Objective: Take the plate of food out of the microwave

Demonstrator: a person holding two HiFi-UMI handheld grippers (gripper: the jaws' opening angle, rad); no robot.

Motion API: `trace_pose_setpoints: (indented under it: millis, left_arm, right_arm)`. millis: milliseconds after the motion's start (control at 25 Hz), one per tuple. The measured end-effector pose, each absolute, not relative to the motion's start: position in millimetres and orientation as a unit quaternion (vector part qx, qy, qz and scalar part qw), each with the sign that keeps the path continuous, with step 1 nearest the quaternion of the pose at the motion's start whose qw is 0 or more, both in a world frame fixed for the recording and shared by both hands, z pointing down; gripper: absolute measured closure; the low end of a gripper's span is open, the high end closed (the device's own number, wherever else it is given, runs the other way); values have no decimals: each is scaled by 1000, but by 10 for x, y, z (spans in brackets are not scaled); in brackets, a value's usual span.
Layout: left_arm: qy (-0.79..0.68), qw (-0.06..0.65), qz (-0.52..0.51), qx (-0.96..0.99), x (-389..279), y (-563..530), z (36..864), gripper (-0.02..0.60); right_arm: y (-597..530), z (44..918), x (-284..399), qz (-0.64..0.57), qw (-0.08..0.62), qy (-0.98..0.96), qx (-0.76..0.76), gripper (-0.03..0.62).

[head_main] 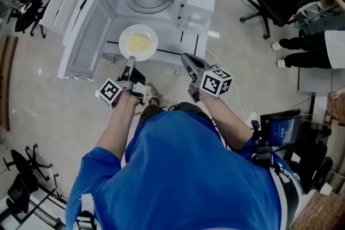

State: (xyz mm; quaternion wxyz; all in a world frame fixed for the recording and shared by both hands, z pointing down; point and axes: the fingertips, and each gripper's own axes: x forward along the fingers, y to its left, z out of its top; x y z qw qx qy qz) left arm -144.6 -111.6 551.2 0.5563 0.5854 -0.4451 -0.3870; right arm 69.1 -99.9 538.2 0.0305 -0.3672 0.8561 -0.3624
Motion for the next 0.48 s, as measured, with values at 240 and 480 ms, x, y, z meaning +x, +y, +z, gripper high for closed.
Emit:
trace_pose_setpoints:
  millis: [240, 480]
  left_arm:
    - [-457, 548, -402, 574, -1326, -604, 5447, 565]
    - [-455, 539, -412, 577, -1427, -132, 5309, 565]
  right_arm:
    - [-667, 5370, 801, -365, 33, 864, -345, 595]
    - [-308, 5339, 756, -364, 38, 865, -342, 595]
